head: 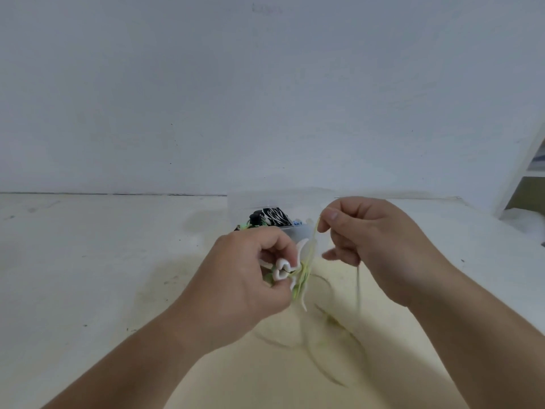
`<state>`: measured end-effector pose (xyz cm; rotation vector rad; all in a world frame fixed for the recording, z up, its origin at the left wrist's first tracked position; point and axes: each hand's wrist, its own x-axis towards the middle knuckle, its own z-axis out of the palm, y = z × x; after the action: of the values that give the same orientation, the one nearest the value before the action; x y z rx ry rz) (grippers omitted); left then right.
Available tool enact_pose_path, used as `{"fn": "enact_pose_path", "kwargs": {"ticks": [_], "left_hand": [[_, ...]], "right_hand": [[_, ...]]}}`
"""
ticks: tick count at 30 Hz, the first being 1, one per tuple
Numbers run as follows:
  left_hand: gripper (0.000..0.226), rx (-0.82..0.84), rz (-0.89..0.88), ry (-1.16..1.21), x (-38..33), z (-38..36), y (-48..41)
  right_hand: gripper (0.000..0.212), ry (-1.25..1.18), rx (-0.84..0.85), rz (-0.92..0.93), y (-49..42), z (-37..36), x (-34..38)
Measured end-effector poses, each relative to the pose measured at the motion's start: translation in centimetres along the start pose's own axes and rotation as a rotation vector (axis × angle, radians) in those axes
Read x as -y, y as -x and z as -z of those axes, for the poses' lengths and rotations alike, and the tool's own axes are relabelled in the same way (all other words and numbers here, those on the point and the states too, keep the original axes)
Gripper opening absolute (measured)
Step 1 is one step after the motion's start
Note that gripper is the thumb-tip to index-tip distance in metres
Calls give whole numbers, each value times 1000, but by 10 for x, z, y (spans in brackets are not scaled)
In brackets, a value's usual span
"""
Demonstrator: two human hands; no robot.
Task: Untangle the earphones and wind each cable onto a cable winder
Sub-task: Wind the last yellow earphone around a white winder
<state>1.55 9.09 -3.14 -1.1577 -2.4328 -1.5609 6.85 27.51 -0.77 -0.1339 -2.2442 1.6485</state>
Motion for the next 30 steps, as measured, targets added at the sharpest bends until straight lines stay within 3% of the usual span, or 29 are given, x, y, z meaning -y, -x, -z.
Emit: {"fn": "enact_pose_path", "kwargs": {"ticks": [4,8,12,16,22,30], "left_hand": [[16,39,-21,263,-5,1,-2],[16,-127,-23,442,-5,3,-6],[14,-342,23,385,1,8,-11],[21,-365,46,296,6,9,-12],[23,-387,-6,148,7,10,-12],[21,-277,18,204,9,16,-13]], "right_hand": [[29,172,-40,-15,-3,-1,-3],[32,310,137,-40,-1,-7,-9],[31,326,416,-2,3,-19,-14],[30,286,563,48,8,-19,-8],[32,287,571,42,8,-13,-5],[35,258,551,21,9,-9,1]]}}
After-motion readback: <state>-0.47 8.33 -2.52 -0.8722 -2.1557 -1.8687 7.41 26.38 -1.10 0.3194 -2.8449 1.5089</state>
